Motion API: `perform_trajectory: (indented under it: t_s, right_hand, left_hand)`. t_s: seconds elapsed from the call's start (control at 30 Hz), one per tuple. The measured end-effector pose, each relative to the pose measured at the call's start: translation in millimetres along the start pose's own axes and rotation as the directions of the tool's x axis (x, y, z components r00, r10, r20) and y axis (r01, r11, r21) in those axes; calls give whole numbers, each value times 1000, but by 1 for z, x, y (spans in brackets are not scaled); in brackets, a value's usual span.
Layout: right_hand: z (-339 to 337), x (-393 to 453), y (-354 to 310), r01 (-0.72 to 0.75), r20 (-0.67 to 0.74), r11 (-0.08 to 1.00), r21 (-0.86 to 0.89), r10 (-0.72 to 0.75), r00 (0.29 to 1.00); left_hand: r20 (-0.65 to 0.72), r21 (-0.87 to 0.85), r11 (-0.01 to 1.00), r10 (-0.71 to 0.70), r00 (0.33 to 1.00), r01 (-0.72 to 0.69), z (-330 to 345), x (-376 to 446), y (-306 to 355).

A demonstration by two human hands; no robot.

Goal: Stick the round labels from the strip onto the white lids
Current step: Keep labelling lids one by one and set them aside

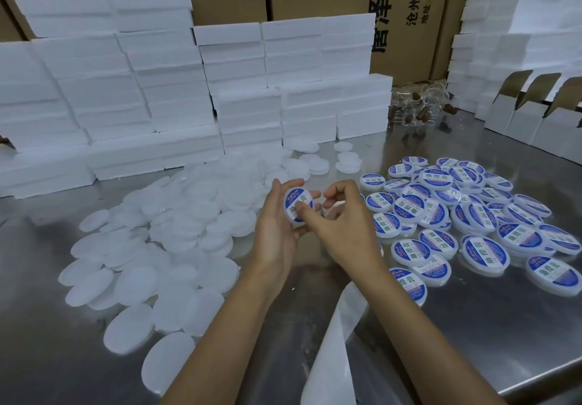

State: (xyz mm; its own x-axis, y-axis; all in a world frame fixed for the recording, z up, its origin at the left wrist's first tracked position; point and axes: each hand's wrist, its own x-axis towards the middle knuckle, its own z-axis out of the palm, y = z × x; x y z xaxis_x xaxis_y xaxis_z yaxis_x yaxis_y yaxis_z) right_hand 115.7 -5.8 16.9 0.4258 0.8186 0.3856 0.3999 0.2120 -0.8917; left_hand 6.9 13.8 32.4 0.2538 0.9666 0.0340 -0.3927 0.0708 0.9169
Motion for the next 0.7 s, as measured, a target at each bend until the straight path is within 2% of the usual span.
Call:
perform_trajectory:
  t_s: [0.17,0.3,0.6,0.7]
  right_hand:
    - [2,-8,-2,99,26,972,-211,-96,995]
    - [0,-7,-1,162,6,936,-314,-168,986]
    - [-3,-8,-2,170,-1,940,-295,-178,984]
    - [-2,-11,-5,127,-30,881,-455,-157,987]
  left_hand:
    - [43,-197,976,-87,995,94,-2,-3,6]
    - [74,-236,966,-96,993,111,-1,-5,5]
    - [62,-187,977,-90,994,100,5,-9,3]
    - [67,-140,986,-77,995,85,9,-10,5]
